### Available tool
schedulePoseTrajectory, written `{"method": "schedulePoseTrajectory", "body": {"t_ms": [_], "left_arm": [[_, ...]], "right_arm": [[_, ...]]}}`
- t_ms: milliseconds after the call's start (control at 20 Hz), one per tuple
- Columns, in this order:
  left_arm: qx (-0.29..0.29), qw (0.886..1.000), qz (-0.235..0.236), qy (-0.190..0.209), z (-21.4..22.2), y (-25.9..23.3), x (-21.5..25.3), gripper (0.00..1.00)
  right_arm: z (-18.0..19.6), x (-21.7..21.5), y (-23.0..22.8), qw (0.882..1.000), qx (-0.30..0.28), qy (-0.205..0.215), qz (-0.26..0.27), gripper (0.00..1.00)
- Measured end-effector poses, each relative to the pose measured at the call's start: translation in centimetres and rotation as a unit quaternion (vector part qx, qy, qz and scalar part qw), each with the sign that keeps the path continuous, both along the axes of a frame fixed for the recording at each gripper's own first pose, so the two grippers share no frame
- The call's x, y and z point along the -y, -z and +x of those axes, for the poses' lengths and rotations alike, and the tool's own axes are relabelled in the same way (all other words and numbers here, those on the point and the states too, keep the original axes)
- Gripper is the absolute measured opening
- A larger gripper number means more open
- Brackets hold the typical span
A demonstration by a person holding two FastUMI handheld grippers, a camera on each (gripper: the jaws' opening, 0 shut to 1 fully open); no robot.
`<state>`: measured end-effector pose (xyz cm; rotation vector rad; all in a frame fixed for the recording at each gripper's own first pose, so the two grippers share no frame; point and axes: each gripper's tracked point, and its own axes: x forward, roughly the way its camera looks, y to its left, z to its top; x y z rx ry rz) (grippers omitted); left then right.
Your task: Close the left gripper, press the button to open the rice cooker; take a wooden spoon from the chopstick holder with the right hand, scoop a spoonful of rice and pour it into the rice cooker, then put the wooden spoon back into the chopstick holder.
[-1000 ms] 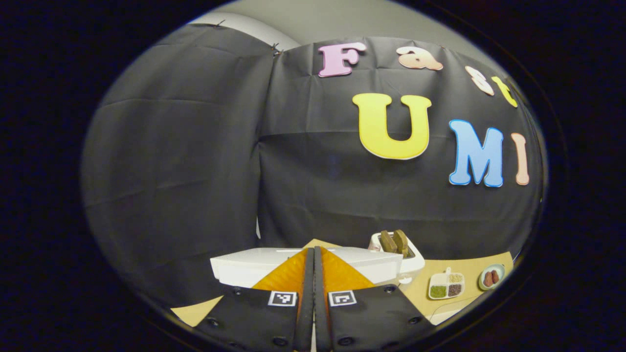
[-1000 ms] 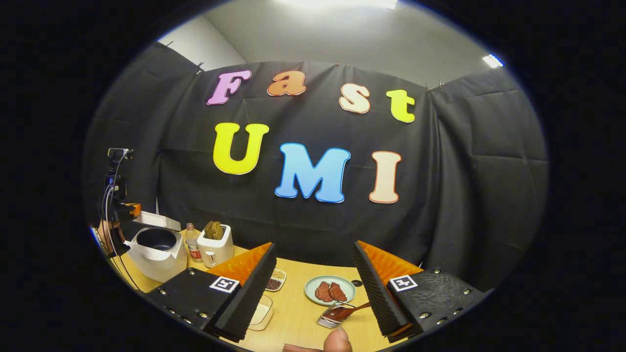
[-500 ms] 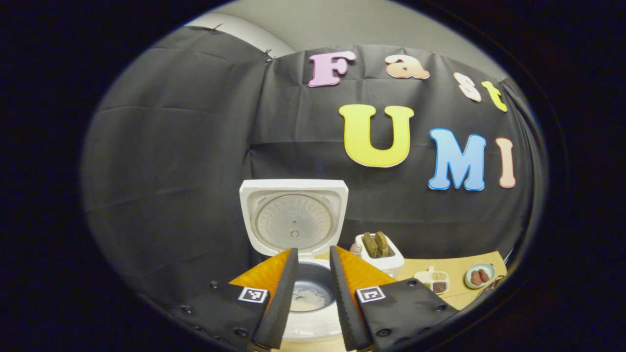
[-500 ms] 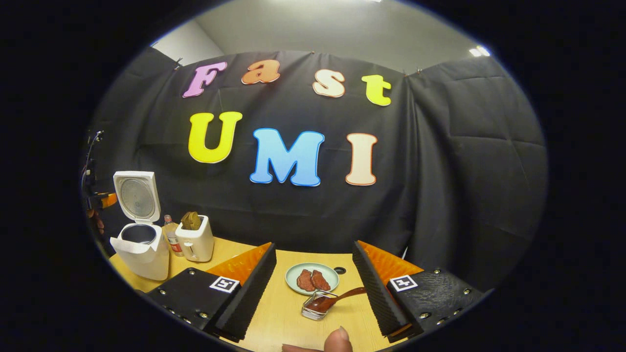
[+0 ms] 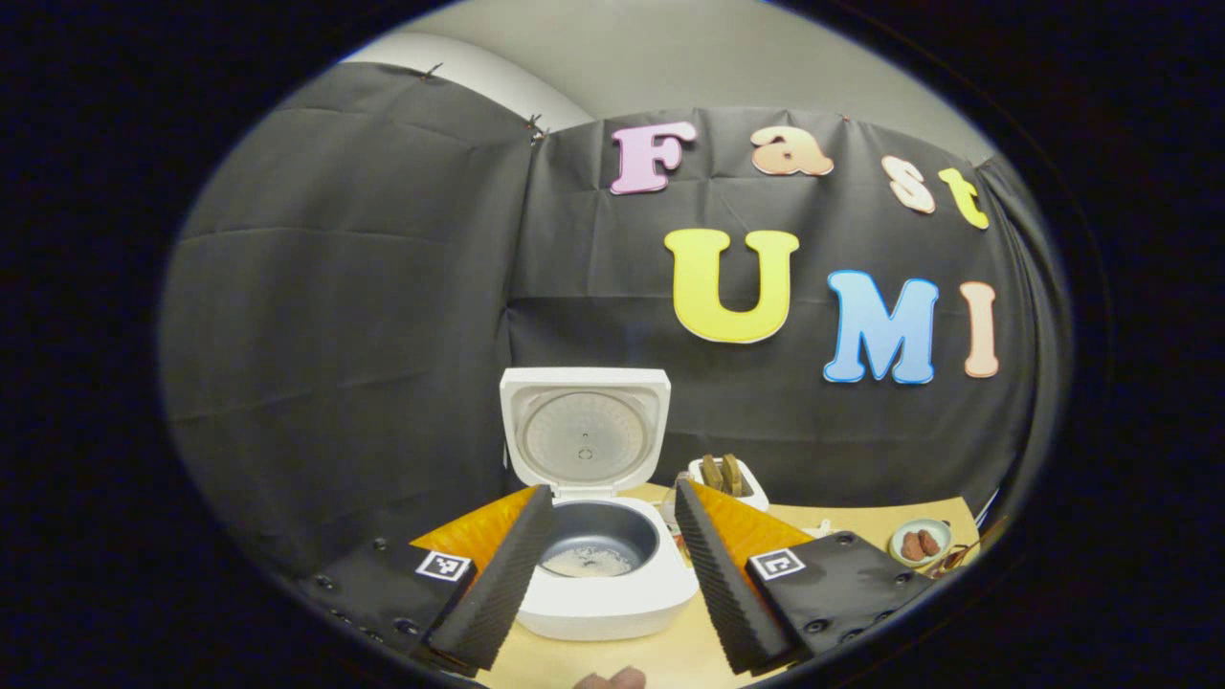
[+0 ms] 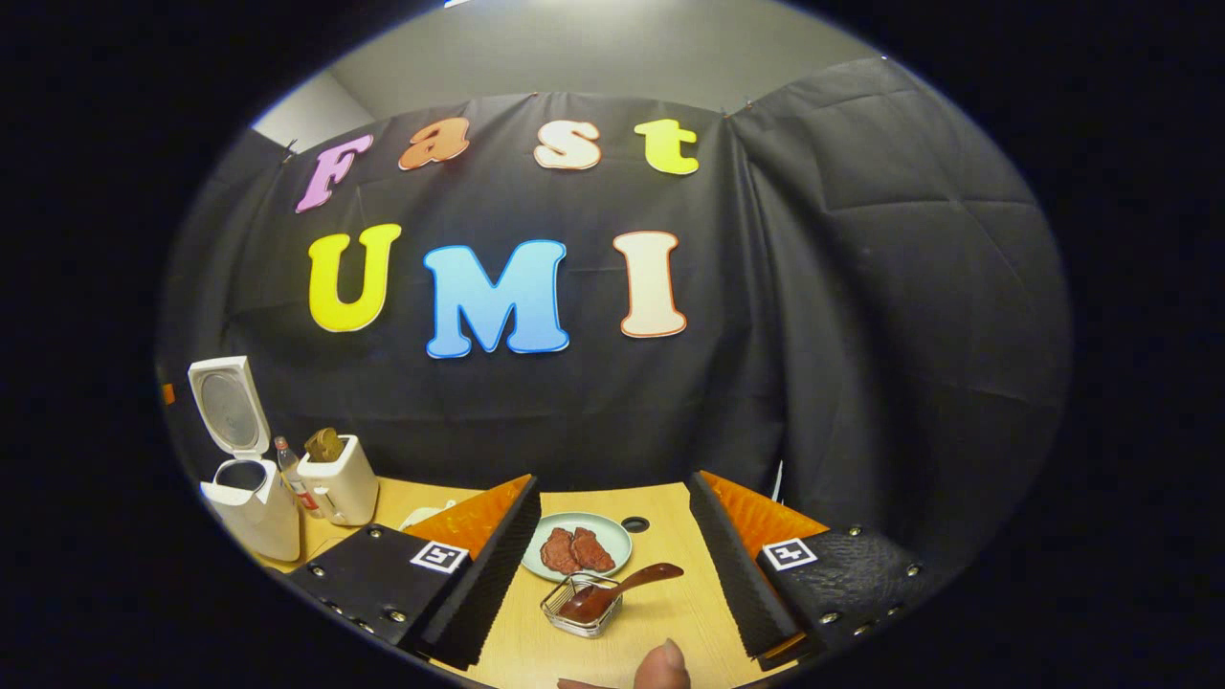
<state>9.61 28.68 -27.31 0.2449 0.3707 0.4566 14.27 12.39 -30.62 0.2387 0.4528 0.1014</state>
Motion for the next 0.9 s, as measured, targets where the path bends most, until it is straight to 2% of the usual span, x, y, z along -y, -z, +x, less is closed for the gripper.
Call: {"method": "schedulePoseTrajectory", "body": {"t_ms": [250, 400, 650, 700, 750, 800, 900], "left_arm": [[0.015, 1.000, -0.004, 0.013, -2.9, -2.7, 4.2, 0.94], [-0.004, 1.000, 0.003, 0.014, -4.9, -2.8, 5.9, 0.93], [-0.028, 0.999, 0.000, 0.017, -7.2, -2.7, 8.4, 0.94], [-0.034, 0.999, -0.003, 0.018, -7.4, -2.2, 8.9, 0.97], [-0.037, 0.999, -0.006, 0.019, -7.6, -1.9, 9.4, 0.97], [-0.039, 0.999, -0.011, 0.020, -7.8, -1.7, 9.9, 0.94], [-0.045, 0.999, -0.018, 0.023, -8.4, -1.1, 10.7, 0.94]], "right_arm": [[0.9, -0.4, 9.0, 0.998, -0.064, 0.000, 0.014, 0.96], [1.4, -0.3, 14.0, 0.995, -0.093, 0.014, 0.016, 0.96], [1.3, -1.7, 19.0, 0.986, -0.144, 0.033, 0.072, 0.94], [1.2, -2.1, 19.6, 0.984, -0.154, 0.038, 0.084, 0.94], [1.3, -2.7, 20.0, 0.979, -0.165, 0.044, 0.109, 0.92], [1.2, -3.1, 20.0, 0.974, -0.175, 0.052, 0.130, 0.80], [1.0, -4.4, 20.4, 0.967, -0.193, 0.046, 0.161, 0.76]]}}
